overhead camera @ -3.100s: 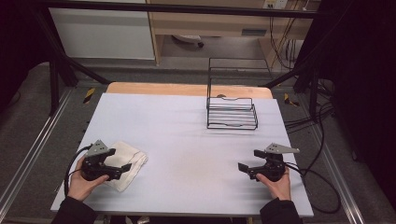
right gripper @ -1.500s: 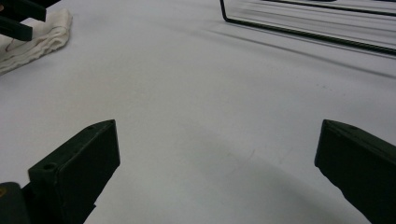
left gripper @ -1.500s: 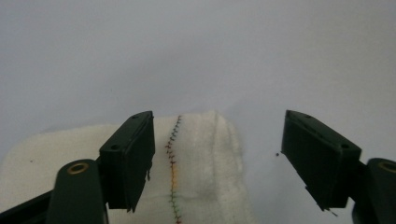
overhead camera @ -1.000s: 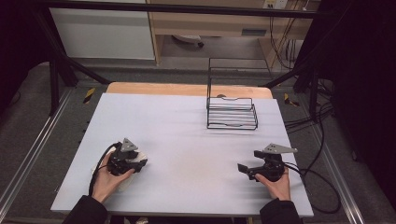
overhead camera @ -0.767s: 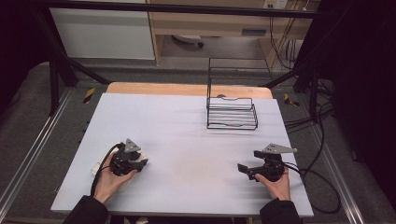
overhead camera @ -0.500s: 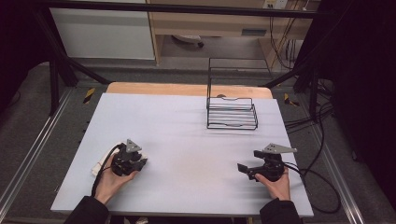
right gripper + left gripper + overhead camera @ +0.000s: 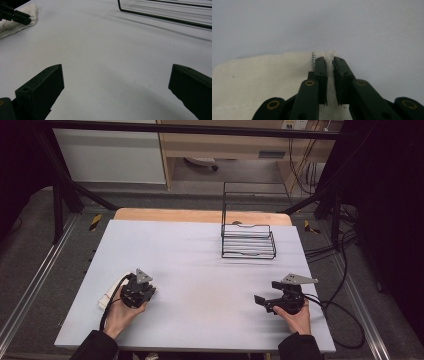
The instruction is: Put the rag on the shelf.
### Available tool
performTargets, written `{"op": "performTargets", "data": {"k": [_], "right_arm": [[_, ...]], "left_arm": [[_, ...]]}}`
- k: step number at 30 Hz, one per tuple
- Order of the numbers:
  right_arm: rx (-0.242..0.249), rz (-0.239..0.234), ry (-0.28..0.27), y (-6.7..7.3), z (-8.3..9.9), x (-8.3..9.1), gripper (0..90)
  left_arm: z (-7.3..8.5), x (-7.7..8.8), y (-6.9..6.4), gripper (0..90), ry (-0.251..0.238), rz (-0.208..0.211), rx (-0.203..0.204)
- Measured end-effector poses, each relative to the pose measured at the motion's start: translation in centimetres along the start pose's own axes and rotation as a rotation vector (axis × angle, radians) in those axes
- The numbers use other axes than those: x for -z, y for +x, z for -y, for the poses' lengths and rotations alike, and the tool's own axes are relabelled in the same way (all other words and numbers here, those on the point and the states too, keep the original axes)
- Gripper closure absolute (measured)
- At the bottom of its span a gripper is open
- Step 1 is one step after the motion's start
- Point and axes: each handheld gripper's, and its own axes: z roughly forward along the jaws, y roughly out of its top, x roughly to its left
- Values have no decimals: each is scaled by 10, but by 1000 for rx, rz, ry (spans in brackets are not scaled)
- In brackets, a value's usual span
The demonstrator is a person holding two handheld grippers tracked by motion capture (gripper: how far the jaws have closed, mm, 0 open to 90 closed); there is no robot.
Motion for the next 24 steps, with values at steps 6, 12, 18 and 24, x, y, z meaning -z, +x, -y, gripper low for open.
{"op": "performTargets", "data": {"k": [6,12,18,24], "right_arm": [[-1,-4,4,0,0,0,5],[0,-5,6,0,0,-1,6],[-3,-7,6,0,0,0,7],[-4,-6,8,1,0,-1,7]], "left_arm": [[4,2,13,839,-38,72,59],[3,13,21,843,-106,112,109],[1,24,24,844,-154,132,127],[-5,29,18,844,-182,164,141]]}}
